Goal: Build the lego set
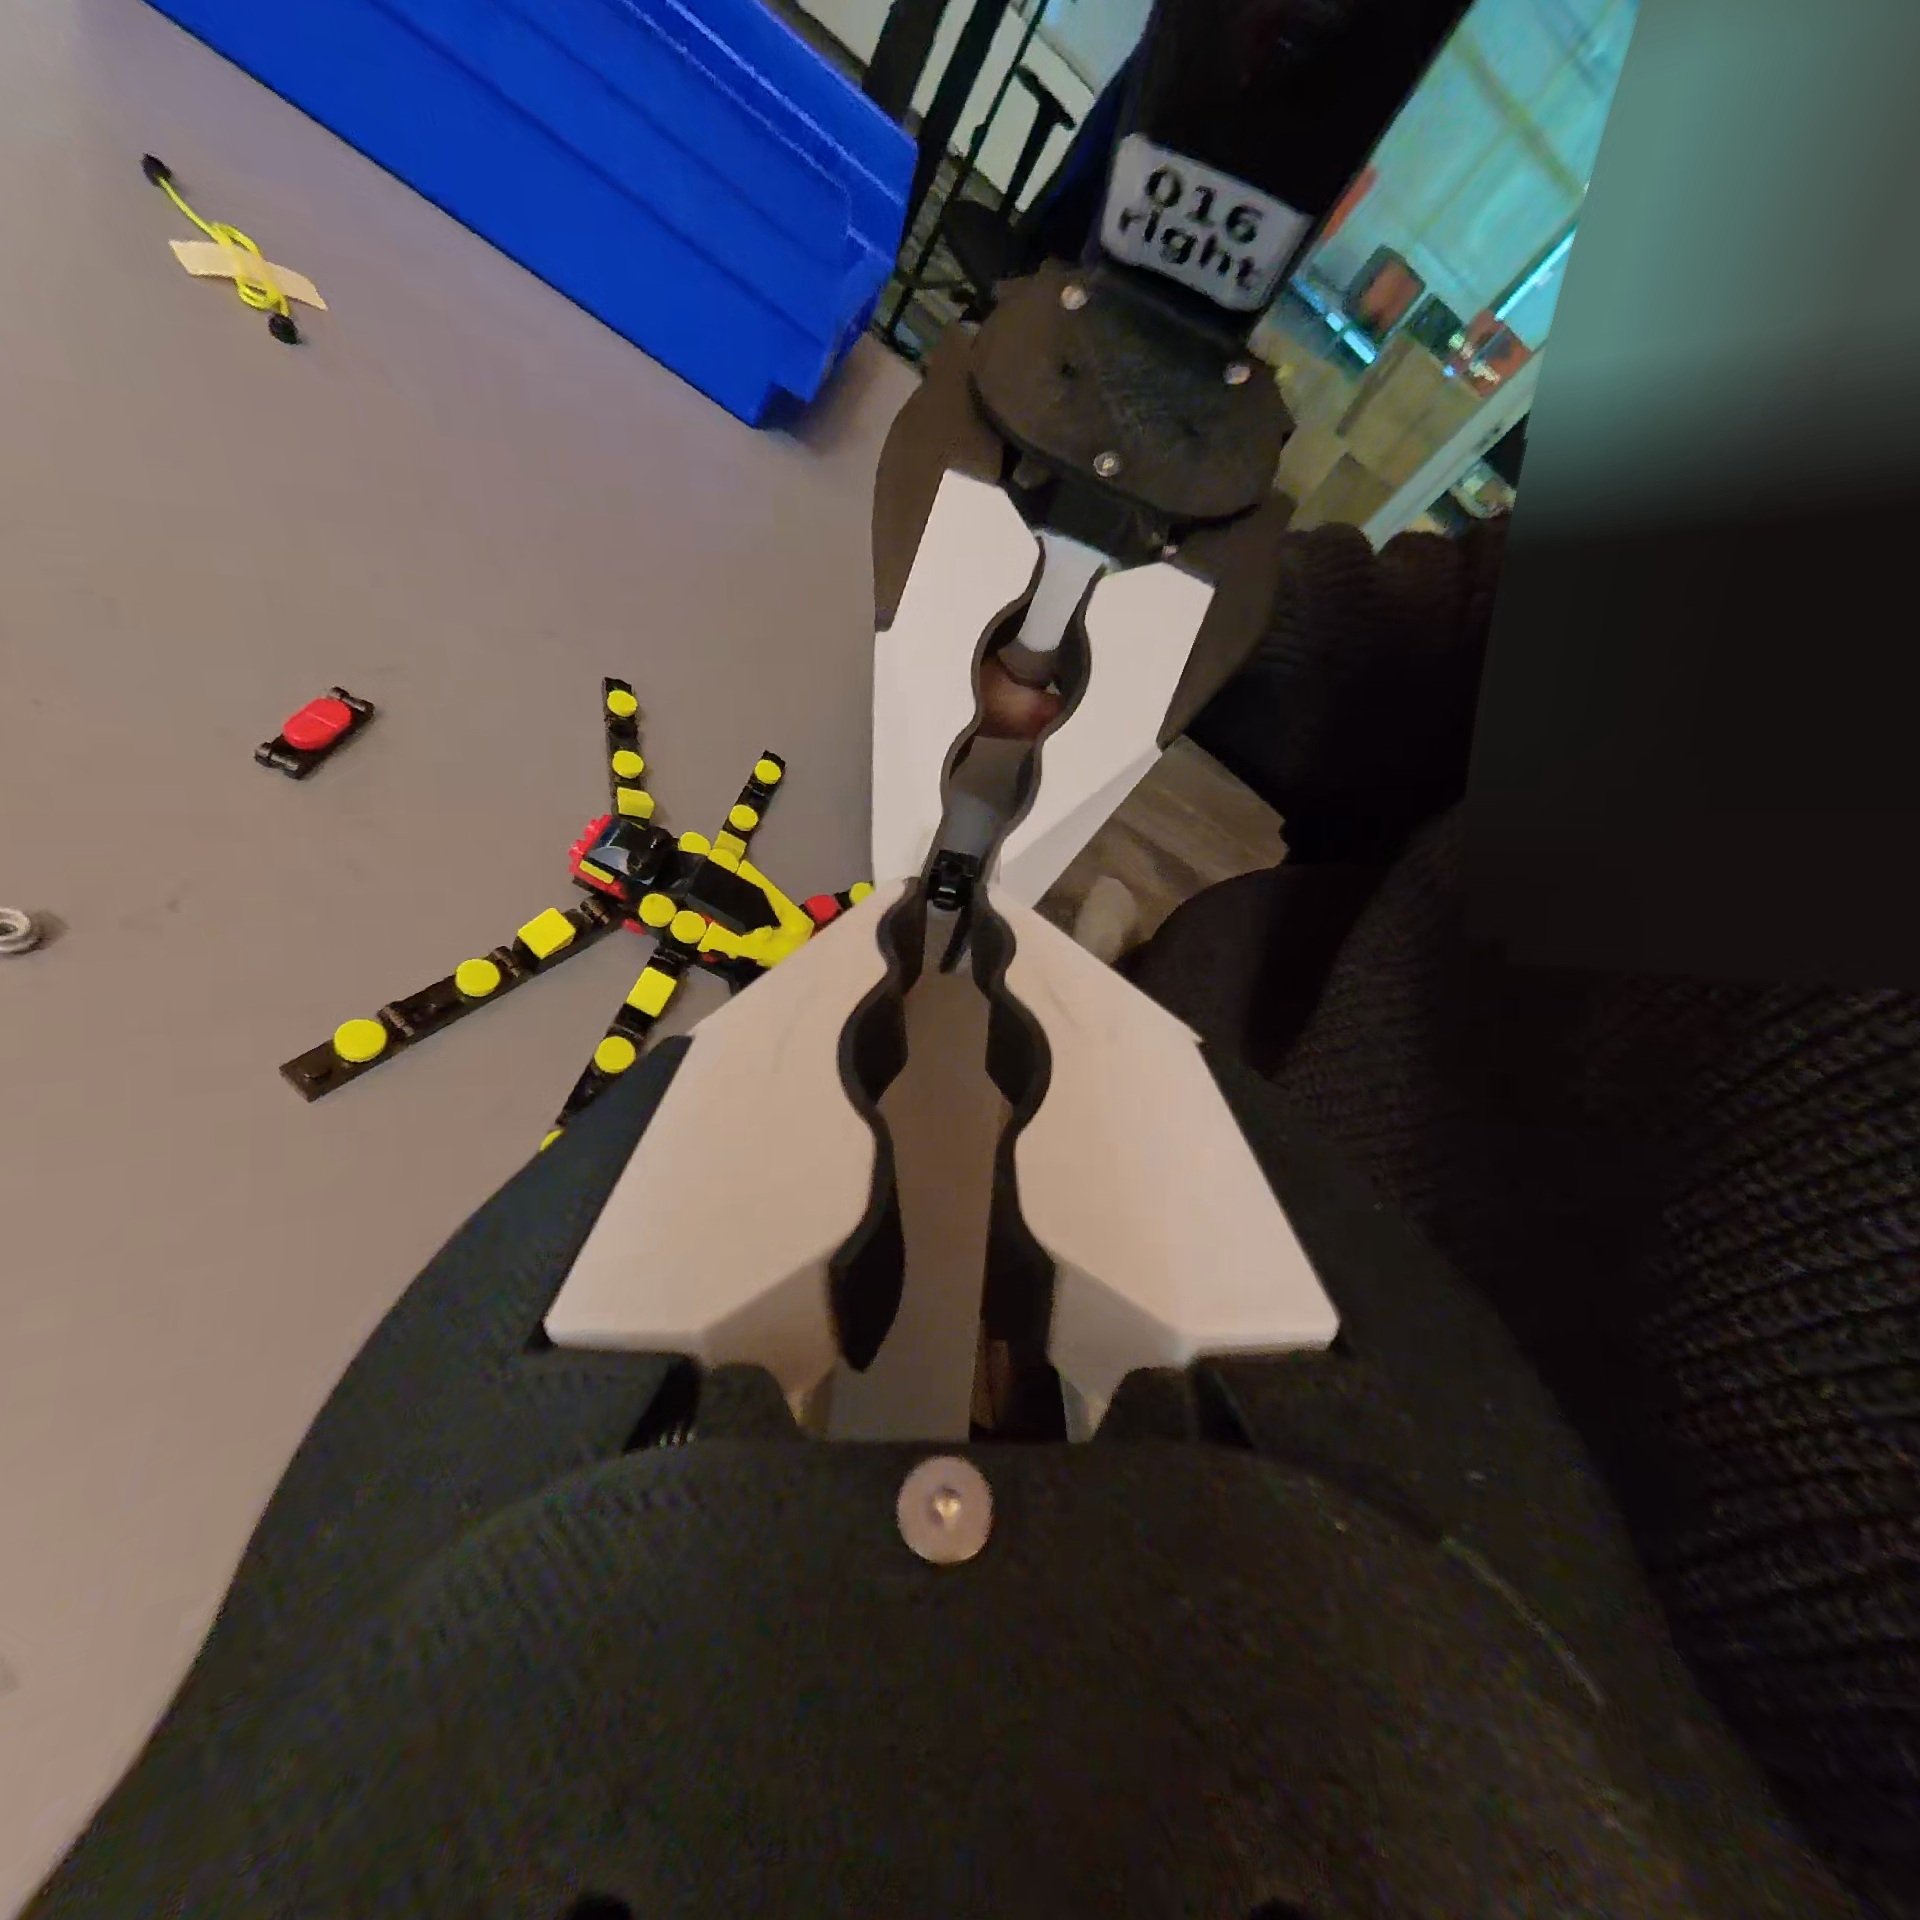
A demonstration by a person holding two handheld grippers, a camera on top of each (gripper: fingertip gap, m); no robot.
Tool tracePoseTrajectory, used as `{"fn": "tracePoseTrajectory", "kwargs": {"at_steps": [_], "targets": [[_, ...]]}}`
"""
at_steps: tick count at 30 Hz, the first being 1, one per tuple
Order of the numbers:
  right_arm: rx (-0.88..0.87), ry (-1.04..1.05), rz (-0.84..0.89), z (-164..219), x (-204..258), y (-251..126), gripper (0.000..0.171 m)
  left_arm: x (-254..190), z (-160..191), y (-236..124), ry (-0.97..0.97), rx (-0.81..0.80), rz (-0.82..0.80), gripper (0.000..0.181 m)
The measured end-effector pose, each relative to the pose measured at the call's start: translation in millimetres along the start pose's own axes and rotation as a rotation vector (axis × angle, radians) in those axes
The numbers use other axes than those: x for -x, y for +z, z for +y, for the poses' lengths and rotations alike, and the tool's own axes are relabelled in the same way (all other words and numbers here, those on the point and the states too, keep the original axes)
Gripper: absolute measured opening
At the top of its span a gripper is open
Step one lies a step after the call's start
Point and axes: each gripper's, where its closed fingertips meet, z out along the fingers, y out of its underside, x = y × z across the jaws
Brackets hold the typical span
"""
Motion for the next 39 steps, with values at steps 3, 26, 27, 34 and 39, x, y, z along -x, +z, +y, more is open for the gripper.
{"fn": "tracePoseTrajectory", "kwargs": {"at_steps": [3, 26, 27, 34, 39], "targets": [[-0.057, 0.12, -0.071, -3.1, -0.4, -2.7, 0.015, 4.8, -8.9, -5.3, -0.097, -0.057, 0.018, 0.004], [-0.417, 0.533, -0.255, -42.2, -16.5, -26.6, 0.006, 4.9, -24.3, -17.9, -0.36, -0.178, 0.156, 0.021], [-0.423, 0.558, -0.275, -42.1, -16.4, -28.0, 0.007, 5.2, -25.0, -18.7, -0.308, -0.179, 0.128, 0.024], [-0.372, 0.669, -0.418, -36.0, -4.0, -25.4, 0.007, 5.5, -22.2, -17.3, 0.151, -0.135, -0.118, 0.021], [-0.347, 0.676, -0.431, -32.6, -2.0, -24.4, 0.007, -1.5, -18.3, -13.2, 0.338, -0.111, -0.173, 0.002]]}}
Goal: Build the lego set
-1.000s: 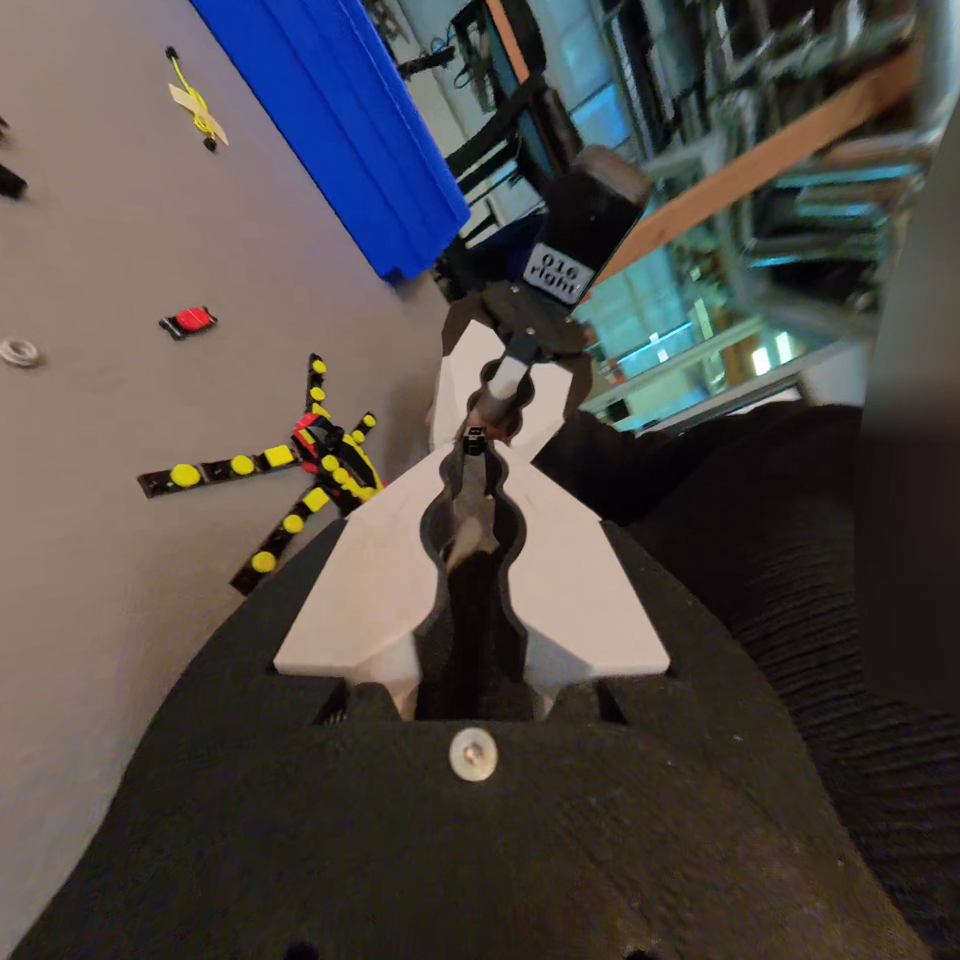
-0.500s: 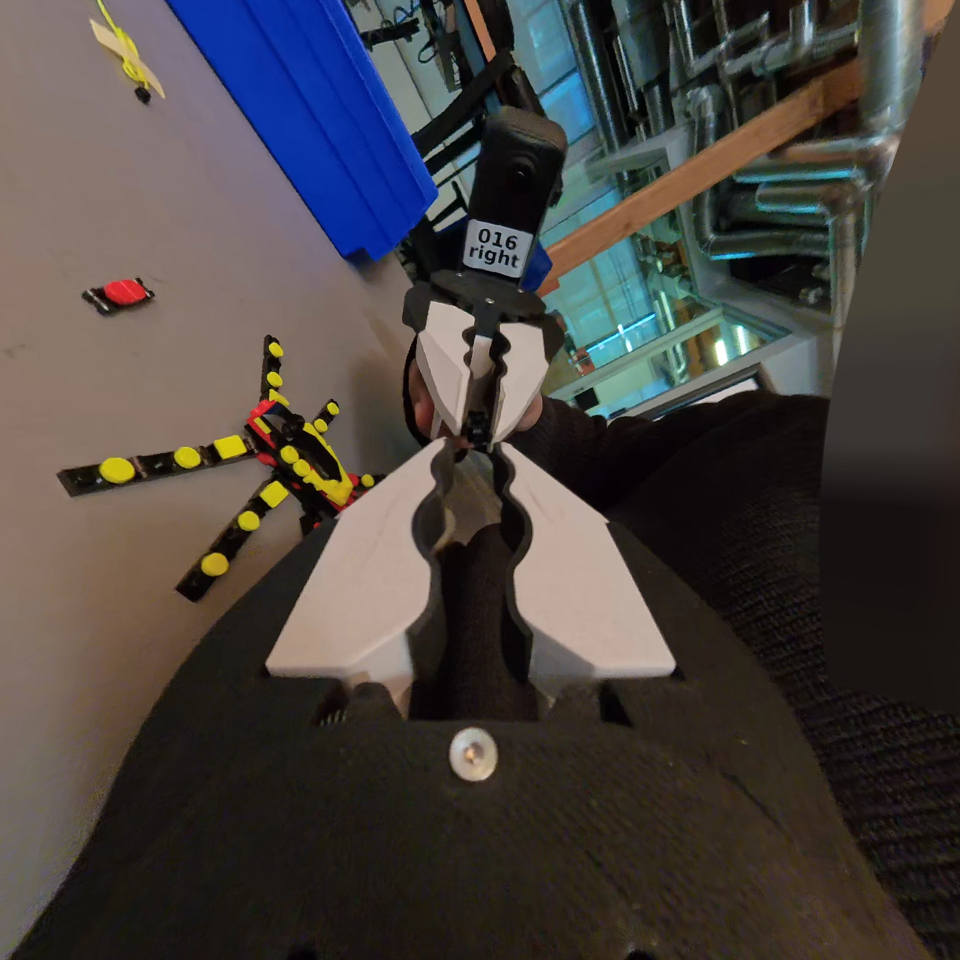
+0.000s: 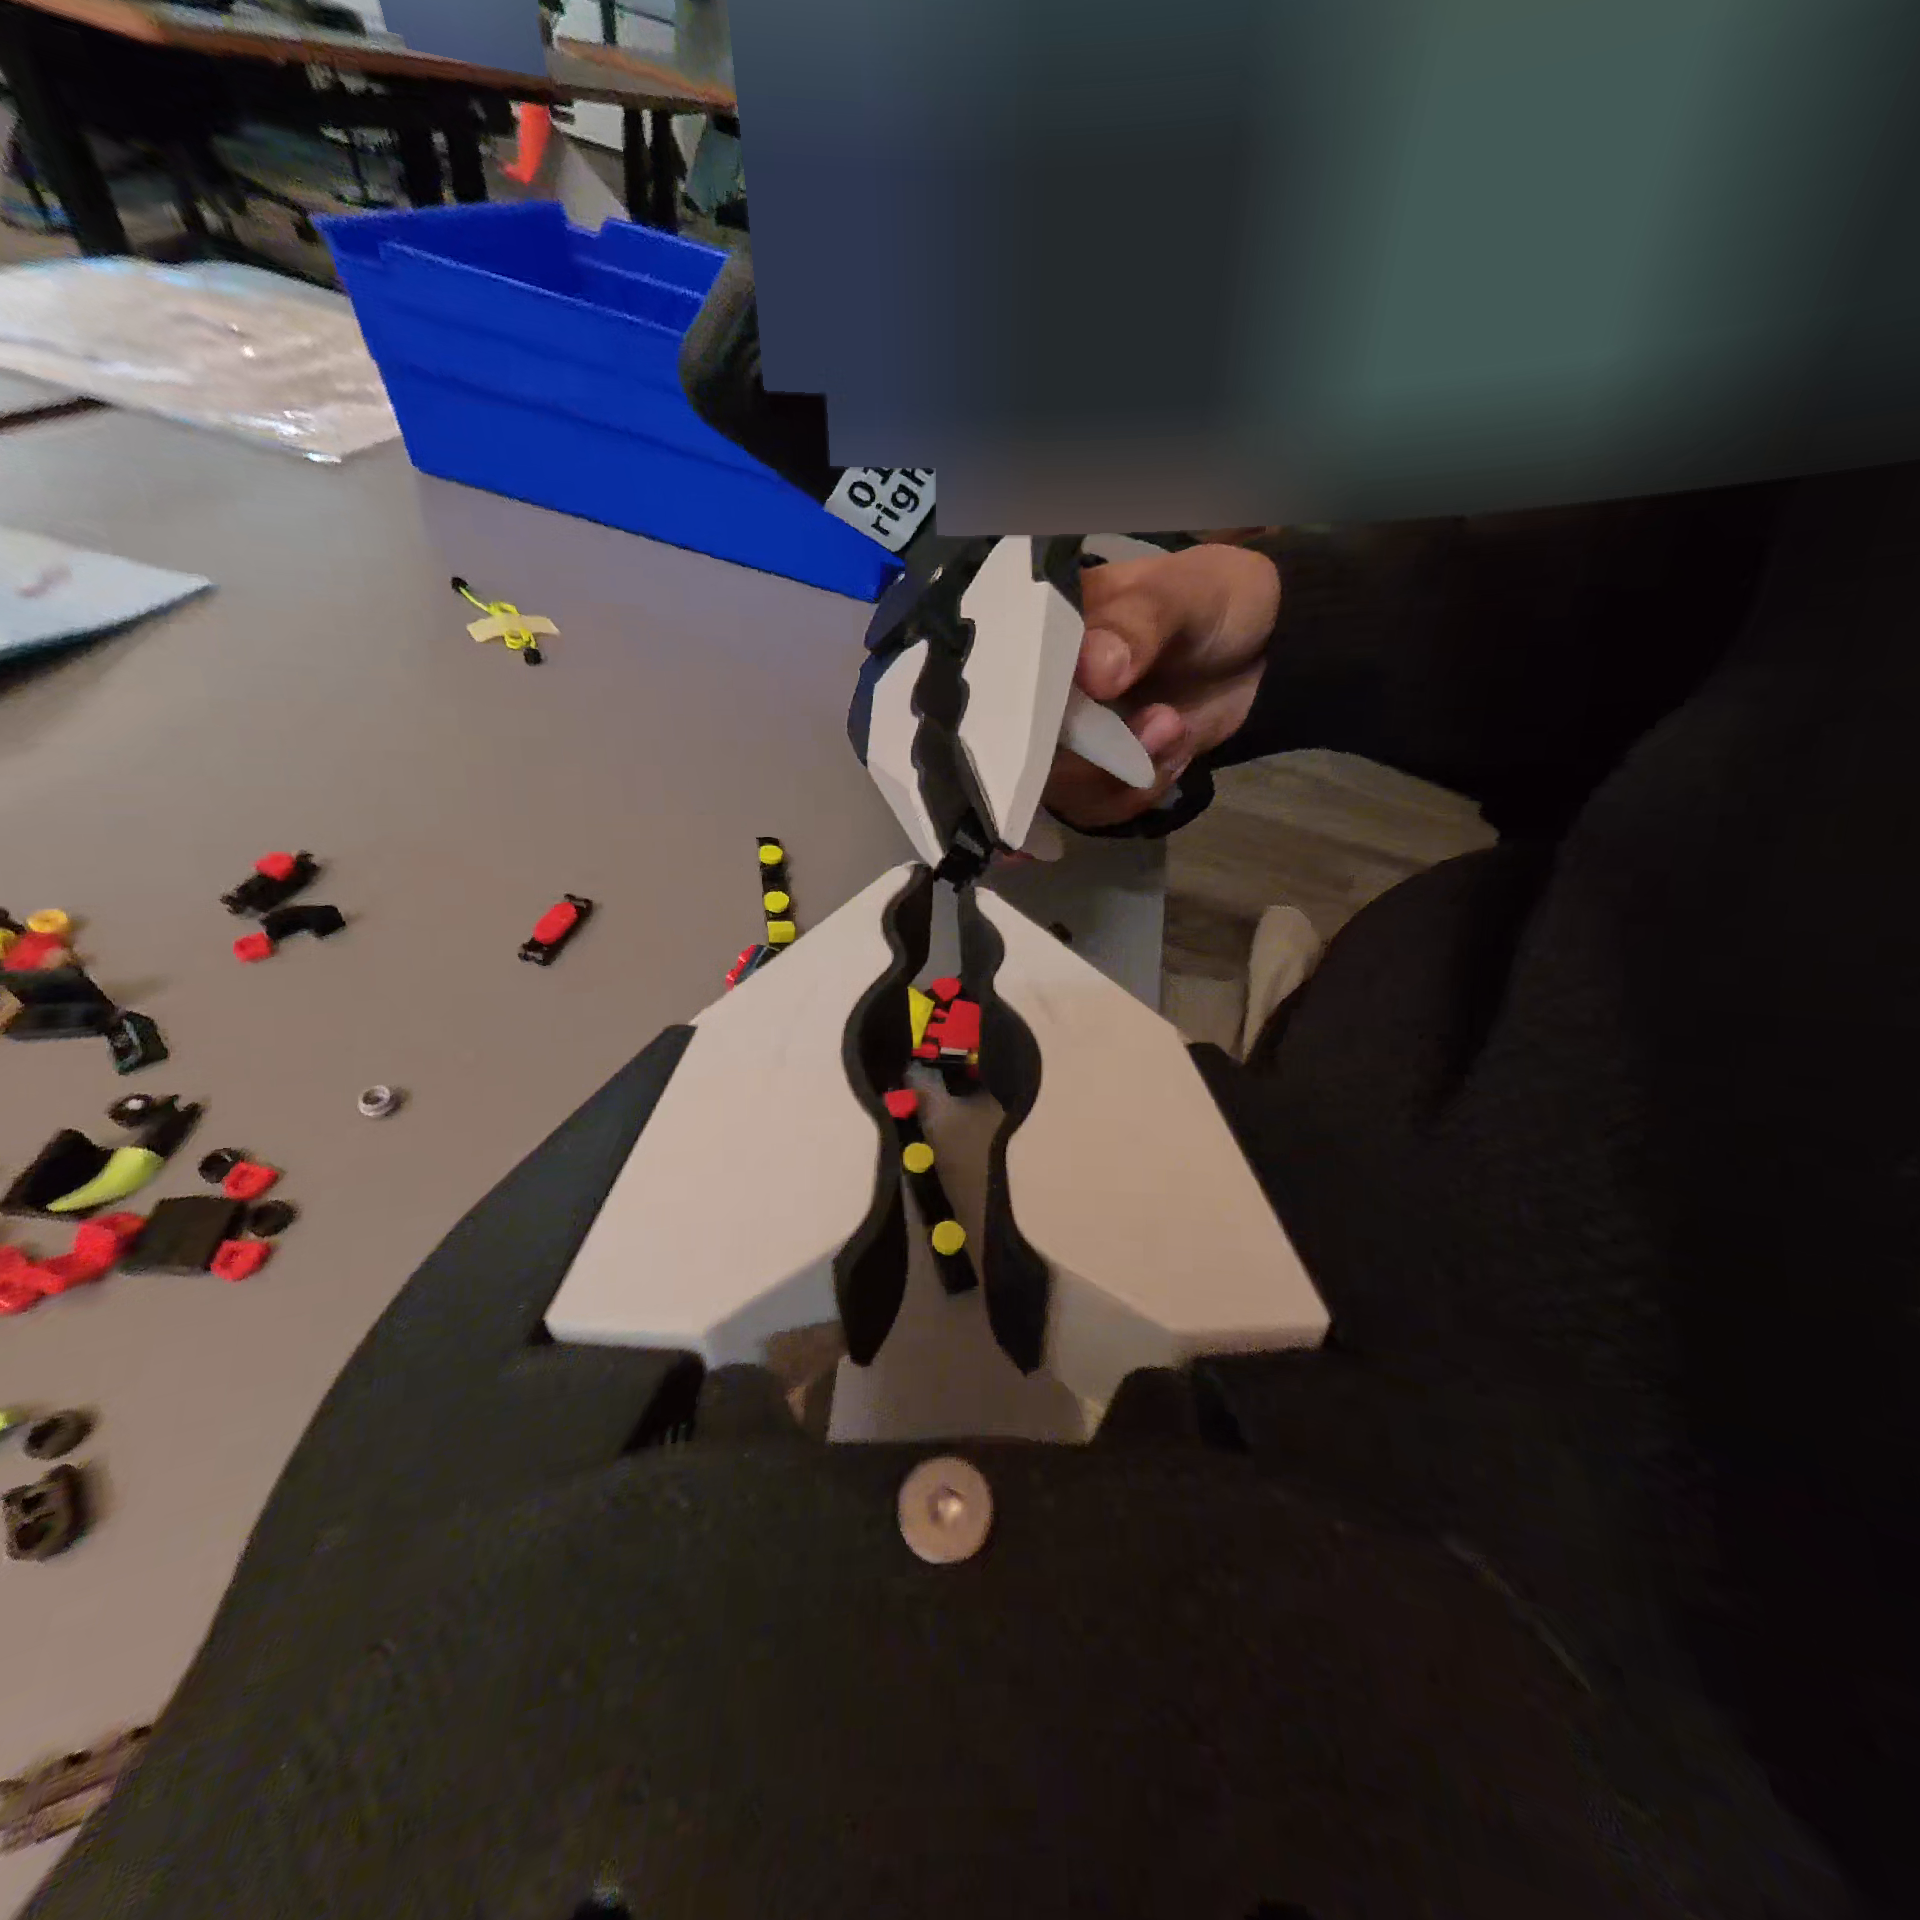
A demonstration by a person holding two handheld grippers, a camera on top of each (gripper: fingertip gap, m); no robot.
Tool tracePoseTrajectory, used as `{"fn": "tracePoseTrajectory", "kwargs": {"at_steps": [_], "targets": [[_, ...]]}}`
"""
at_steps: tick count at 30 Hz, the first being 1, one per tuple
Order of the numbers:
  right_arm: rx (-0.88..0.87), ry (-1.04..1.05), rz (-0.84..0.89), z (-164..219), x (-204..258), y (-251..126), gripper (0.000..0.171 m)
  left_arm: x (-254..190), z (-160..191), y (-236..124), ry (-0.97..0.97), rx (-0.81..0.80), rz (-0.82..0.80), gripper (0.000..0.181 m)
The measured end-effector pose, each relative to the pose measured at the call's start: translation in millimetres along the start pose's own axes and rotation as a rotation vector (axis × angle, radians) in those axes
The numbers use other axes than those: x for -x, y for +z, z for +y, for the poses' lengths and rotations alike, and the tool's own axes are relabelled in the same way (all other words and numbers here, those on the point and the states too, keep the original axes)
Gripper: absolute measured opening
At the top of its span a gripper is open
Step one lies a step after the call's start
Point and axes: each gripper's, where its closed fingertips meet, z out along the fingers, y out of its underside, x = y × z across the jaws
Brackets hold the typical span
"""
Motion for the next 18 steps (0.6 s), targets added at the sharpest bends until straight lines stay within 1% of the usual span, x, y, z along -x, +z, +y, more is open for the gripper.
{"fn": "tracePoseTrajectory", "kwargs": {"at_steps": [6, 11, 14, 18], "targets": [[0.026, 0.015, -0.002, 4.9, -0.9, 1.8, 0.007, -0.8, 6.1, 2.4, 0.085, 0.032, -0.029, 0.004], [0.018, -0.007, 0.014, 3.5, -3.2, 1.8, 0.007, -1.0, 7.9, 2.6, 0.132, 0.045, -0.043, 0.001], [-0.022, -0.06, 0.046, -5.0, -5.4, -2.4, 0.019, 6.6, 5.2, 1.0, 0.126, 0.035, -0.084, 0.001], [-0.066, -0.206, 0.091, -17.5, -0.7, -9.6, 0.022, 12.5, -0.1, -1.8, 0.049, 0.005, -0.088, 0.0]]}}
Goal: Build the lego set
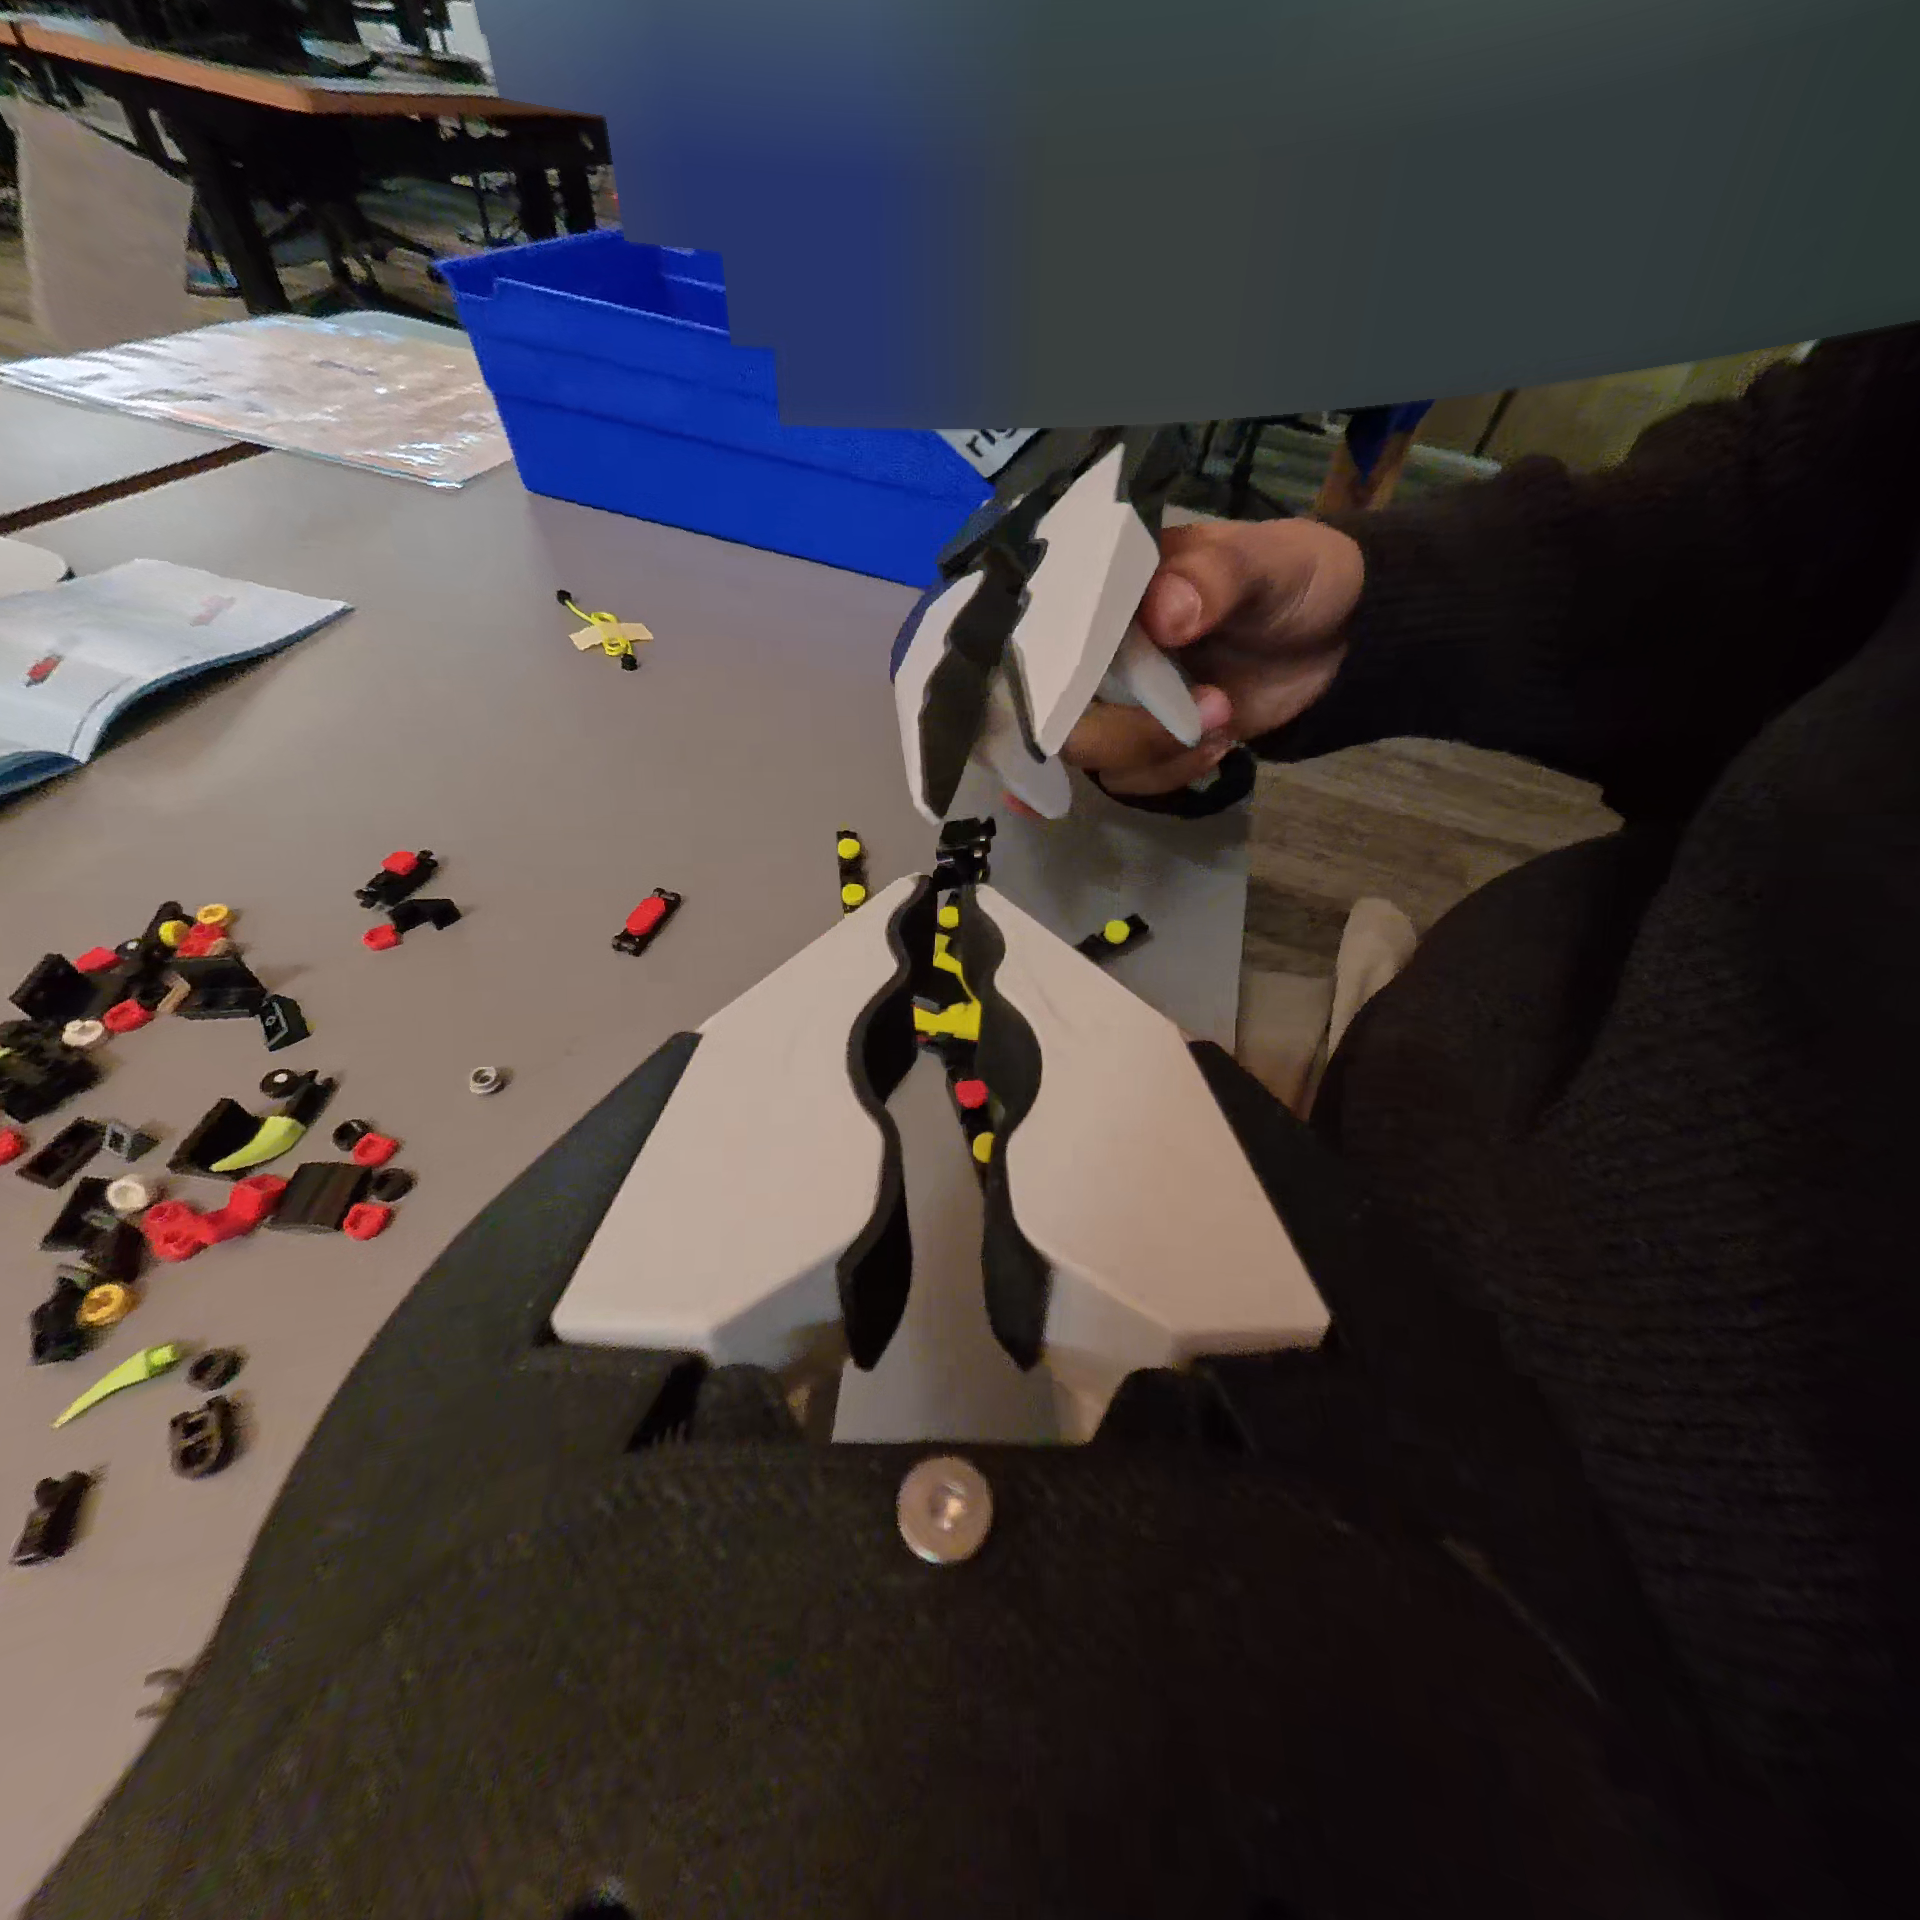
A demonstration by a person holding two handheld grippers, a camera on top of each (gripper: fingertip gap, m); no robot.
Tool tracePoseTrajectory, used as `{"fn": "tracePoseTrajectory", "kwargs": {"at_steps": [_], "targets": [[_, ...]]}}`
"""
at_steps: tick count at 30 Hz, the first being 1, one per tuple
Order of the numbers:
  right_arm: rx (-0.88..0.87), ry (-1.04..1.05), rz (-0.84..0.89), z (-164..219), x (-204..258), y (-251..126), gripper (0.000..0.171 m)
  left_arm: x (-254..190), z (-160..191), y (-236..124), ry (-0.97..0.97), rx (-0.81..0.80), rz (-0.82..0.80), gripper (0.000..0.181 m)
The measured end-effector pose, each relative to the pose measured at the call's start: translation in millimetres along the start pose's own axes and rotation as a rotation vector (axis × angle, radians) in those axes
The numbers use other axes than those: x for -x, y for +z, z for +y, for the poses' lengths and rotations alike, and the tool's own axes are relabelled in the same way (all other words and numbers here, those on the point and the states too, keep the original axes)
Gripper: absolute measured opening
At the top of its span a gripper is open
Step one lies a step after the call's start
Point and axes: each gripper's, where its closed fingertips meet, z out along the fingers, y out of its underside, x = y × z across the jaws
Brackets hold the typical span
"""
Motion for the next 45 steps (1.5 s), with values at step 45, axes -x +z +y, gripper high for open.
{"fn": "tracePoseTrajectory", "kwargs": {"at_steps": [45], "targets": [[0.056, -0.309, 0.308, -9.9, -27.0, -15.5, 0.022, 10.0, 107.0, -24.8, 0.013, 0.525, -0.27, 0.003]]}}
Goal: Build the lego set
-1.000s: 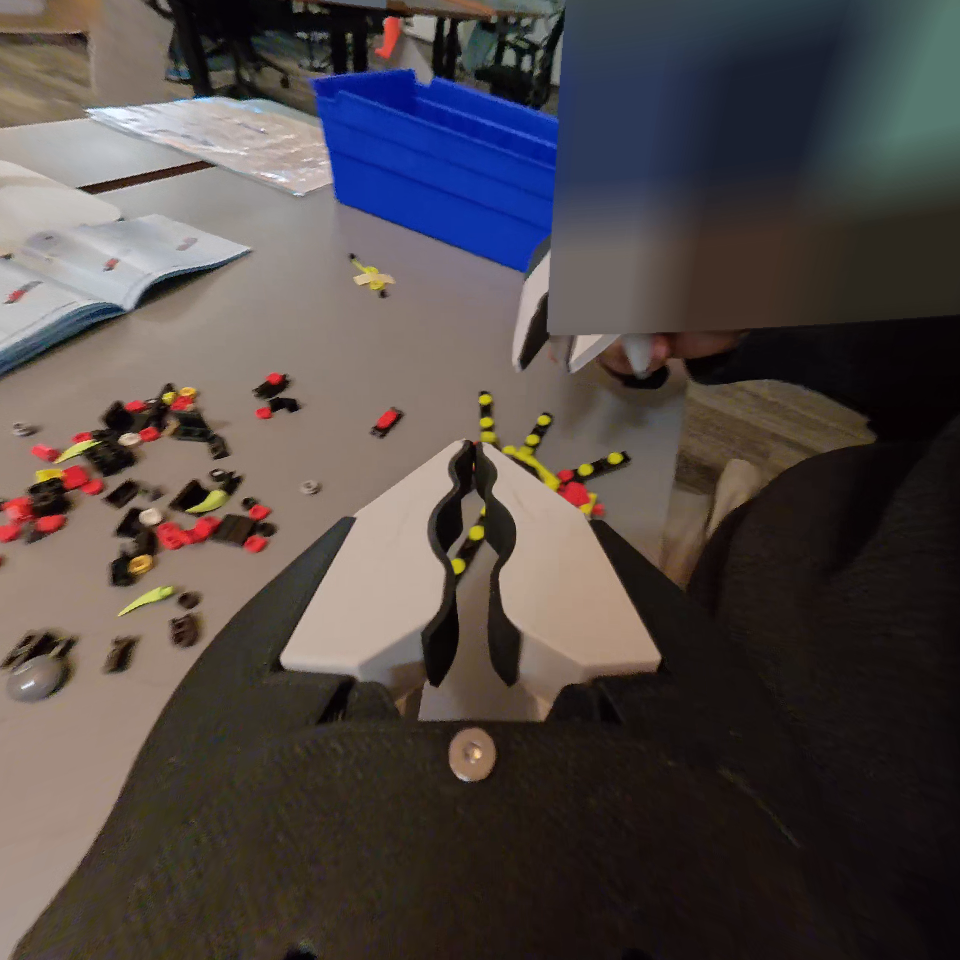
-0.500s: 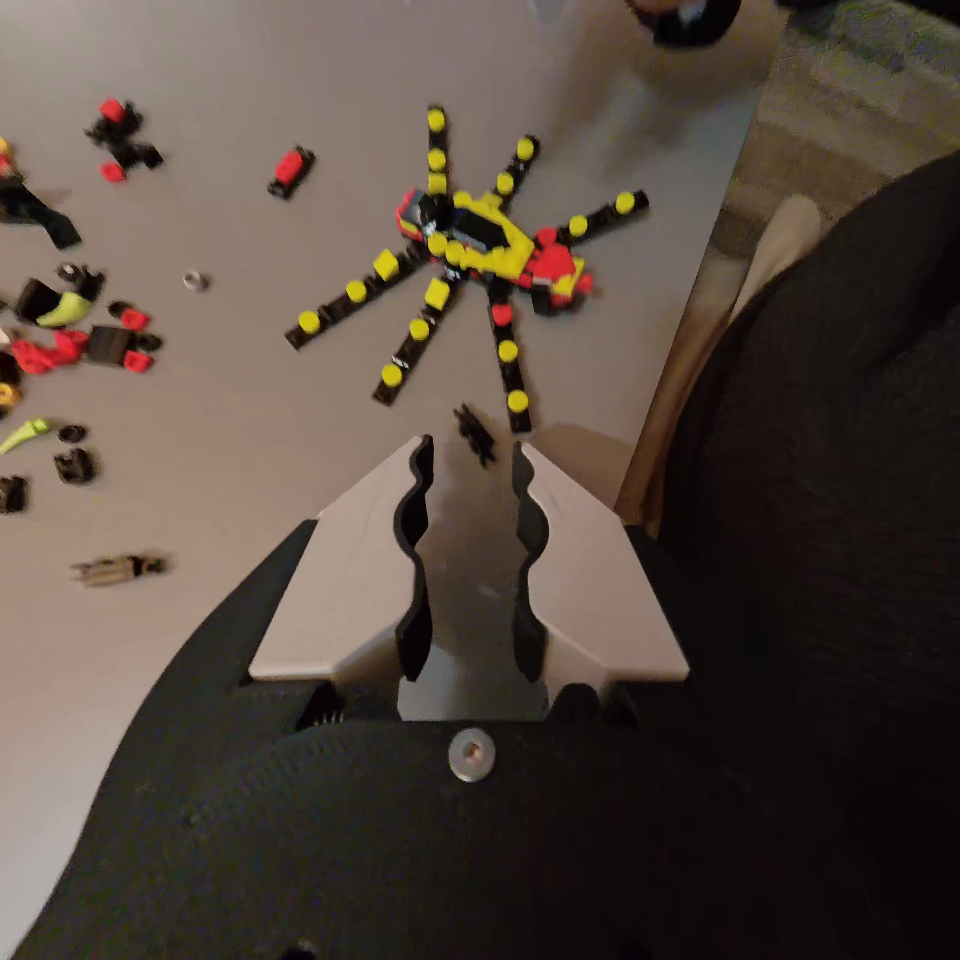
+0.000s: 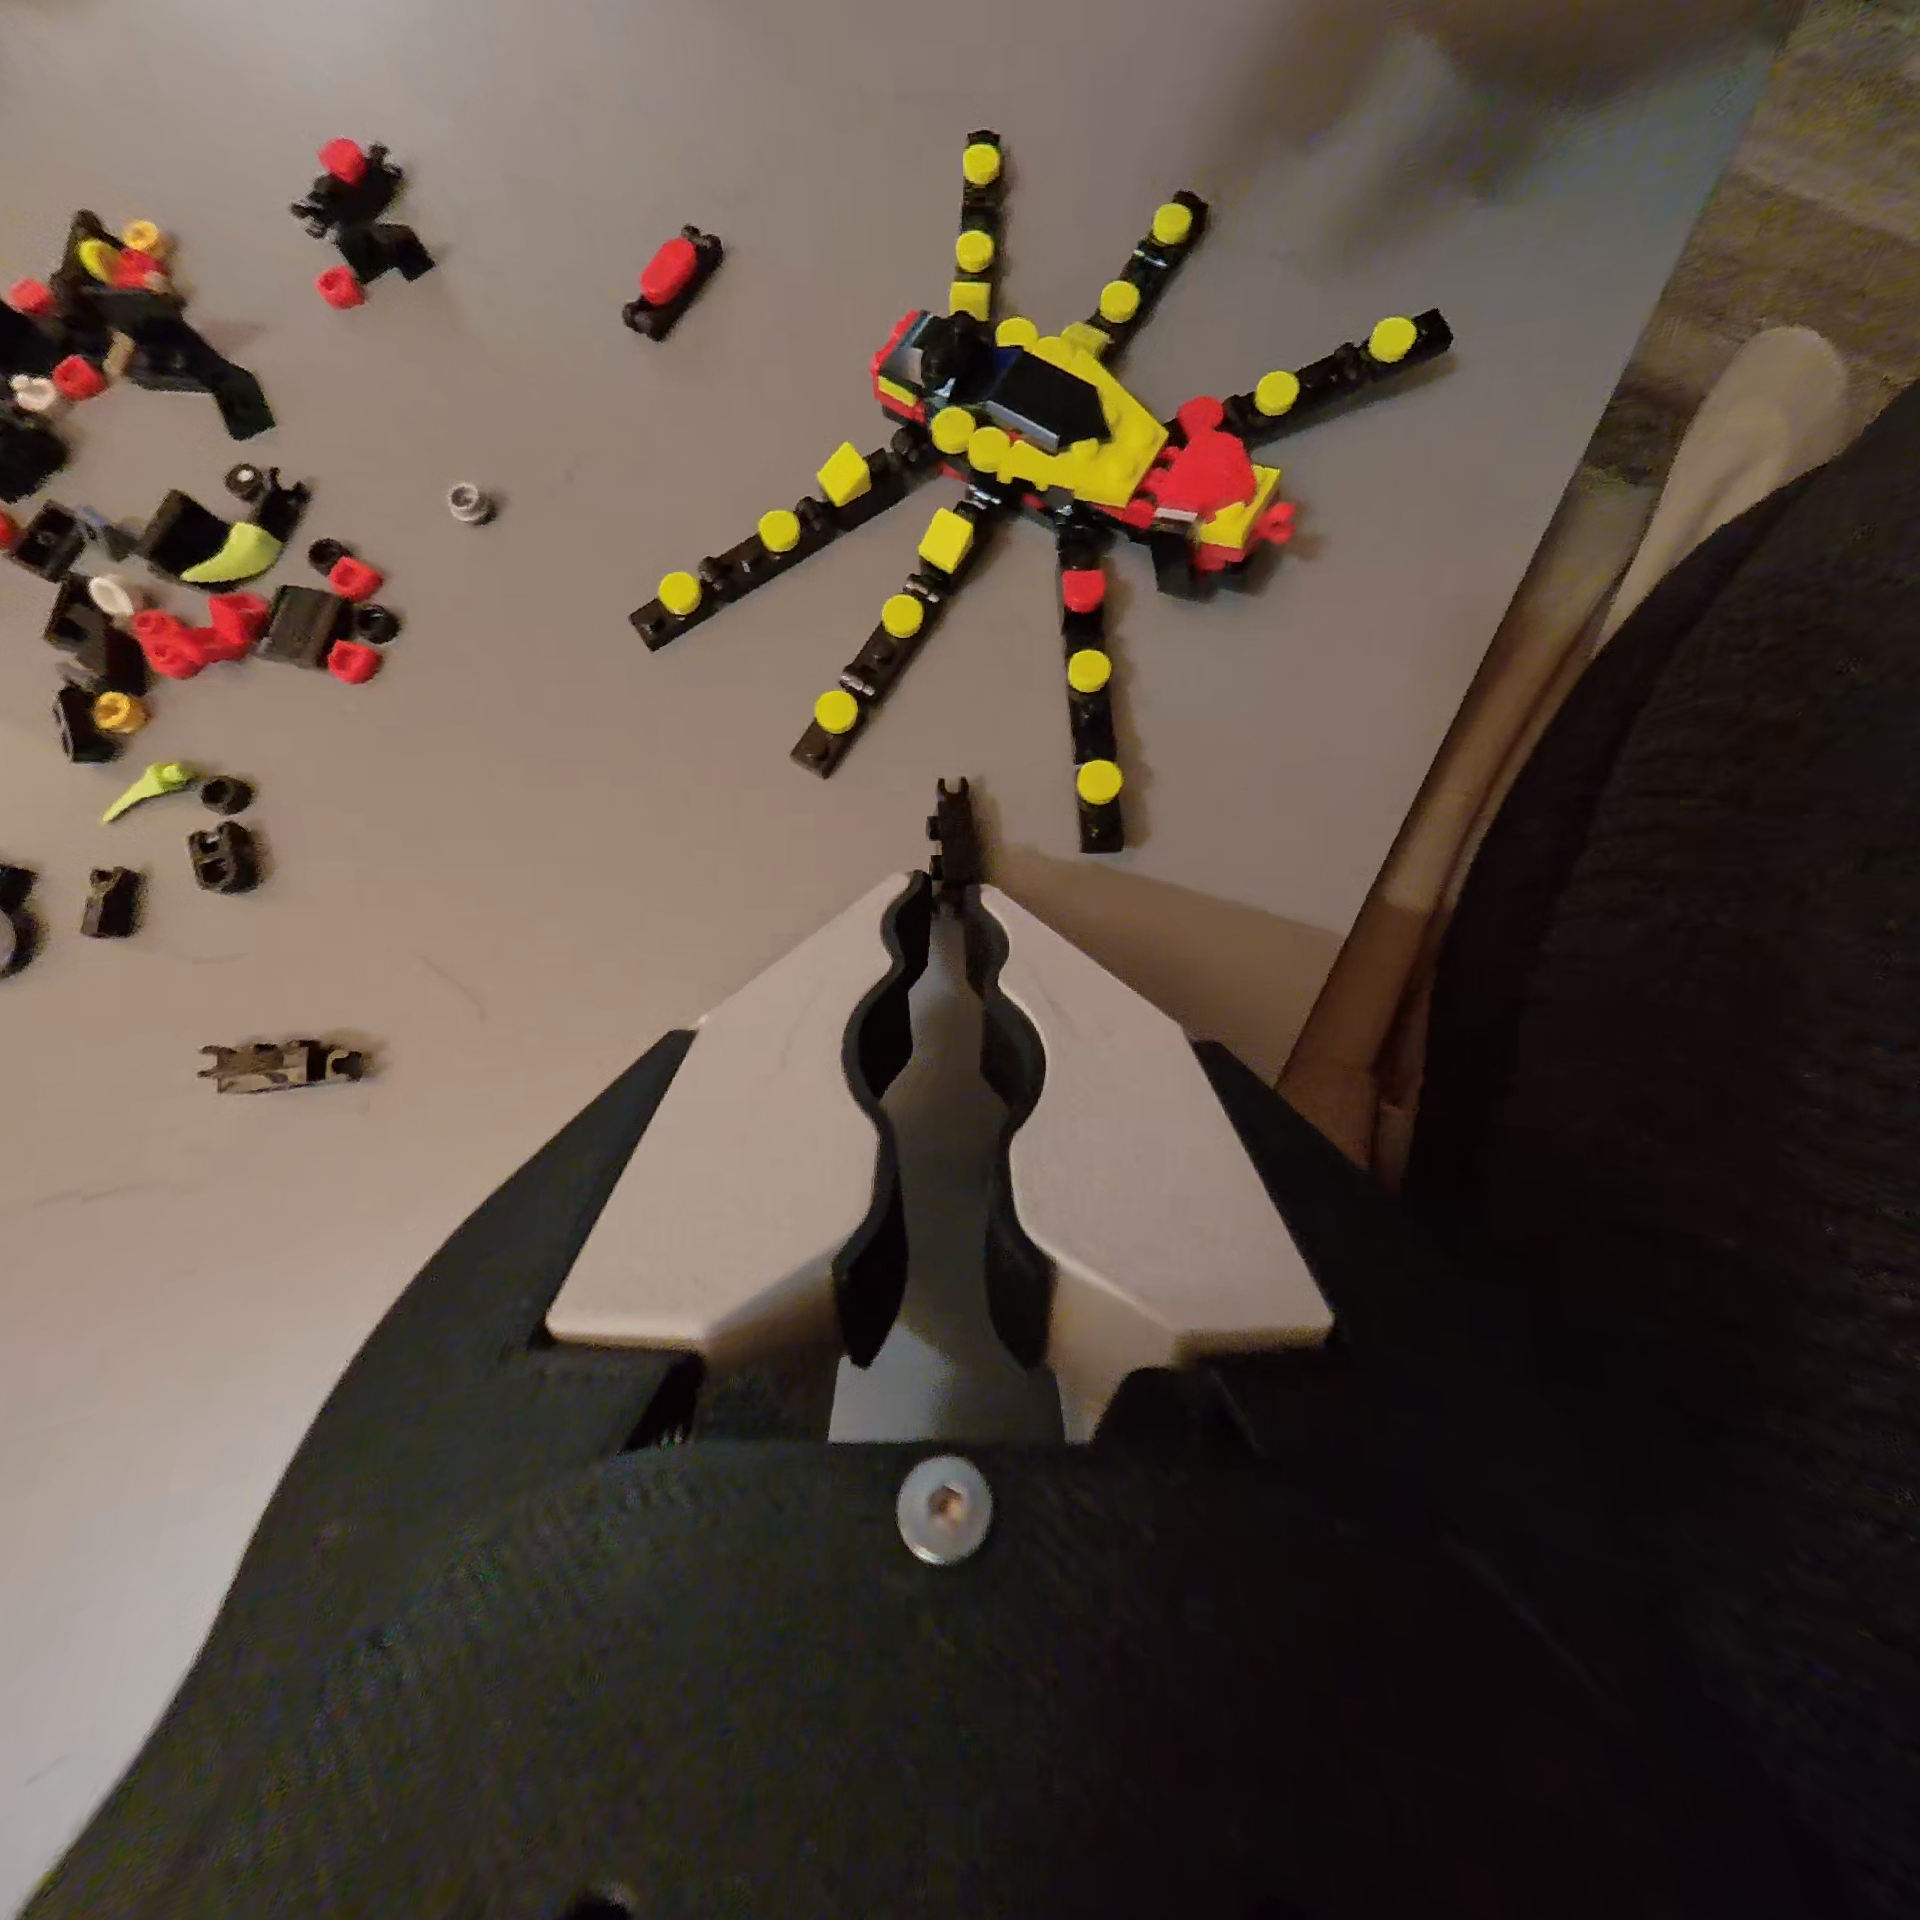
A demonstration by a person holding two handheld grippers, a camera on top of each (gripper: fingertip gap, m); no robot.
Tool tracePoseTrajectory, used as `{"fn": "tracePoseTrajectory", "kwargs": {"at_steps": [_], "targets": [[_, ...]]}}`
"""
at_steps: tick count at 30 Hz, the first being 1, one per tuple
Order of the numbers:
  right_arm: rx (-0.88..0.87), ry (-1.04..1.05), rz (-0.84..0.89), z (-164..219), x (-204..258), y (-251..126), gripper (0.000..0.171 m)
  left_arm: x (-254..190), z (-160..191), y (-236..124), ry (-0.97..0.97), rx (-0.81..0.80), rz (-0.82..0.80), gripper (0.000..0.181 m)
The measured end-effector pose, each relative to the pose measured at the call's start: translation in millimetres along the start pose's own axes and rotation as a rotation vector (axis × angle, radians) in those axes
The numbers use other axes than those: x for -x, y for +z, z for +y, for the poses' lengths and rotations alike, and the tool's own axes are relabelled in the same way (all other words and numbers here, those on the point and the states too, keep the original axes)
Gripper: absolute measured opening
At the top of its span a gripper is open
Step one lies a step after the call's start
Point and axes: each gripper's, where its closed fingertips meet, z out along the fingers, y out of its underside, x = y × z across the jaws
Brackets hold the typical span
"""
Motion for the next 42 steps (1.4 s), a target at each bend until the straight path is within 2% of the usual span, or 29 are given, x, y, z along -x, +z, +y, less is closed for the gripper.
{"fn": "tracePoseTrajectory", "kwargs": {"at_steps": [6, 9, 14, 20, 24, 35, 40, 42], "targets": [[0.028, -0.115, 0.015, 1.7, 9.2, 3.5, 0.023, 8.3, -18.7, -14.5, -0.128, -0.126, 0.039, 0.003], [0.053, -0.232, -0.027, 5.9, 28.0, 11.4, 0.028, -2.5, -36.3, -24.5, -0.26, -0.222, 0.182, 0.002], [0.209, -0.666, 0.047, 29.9, 45.9, 29.7, 0.027, -17.6, -56.0, -37.6, -0.519, -0.314, 0.453, 0.002], [0.318, -1.221, 0.251, 41.5, 44.1, 41.6, 0.021, -21.2, -57.6, -36.4, -0.496, -0.317, 0.424, 0.002], [0.334, -1.433, 0.309, 44.5, 45.7, 46.8, 0.01, -26.0, -62.0, -34.9, -0.566, -0.329, 0.45, 0.002], [0.39, -1.49, 0.322, 52.5, 42.6, 51.7, 0.006, -27.6, -61.0, -37.7, -0.576, -0.331, 0.454, 0.002], [0.346, -1.321, 0.31, 46.1, 43.3, 52.4, 0.006, -24.5, -65.9, -43.4, -0.567, -0.377, 0.454, 0.003], [0.31, -1.181, 0.286, 41.9, 43.1, 51.6, 0.006, -26.3, -73.8, -51.7, -0.539, -0.435, 0.483, 0.019]]}}
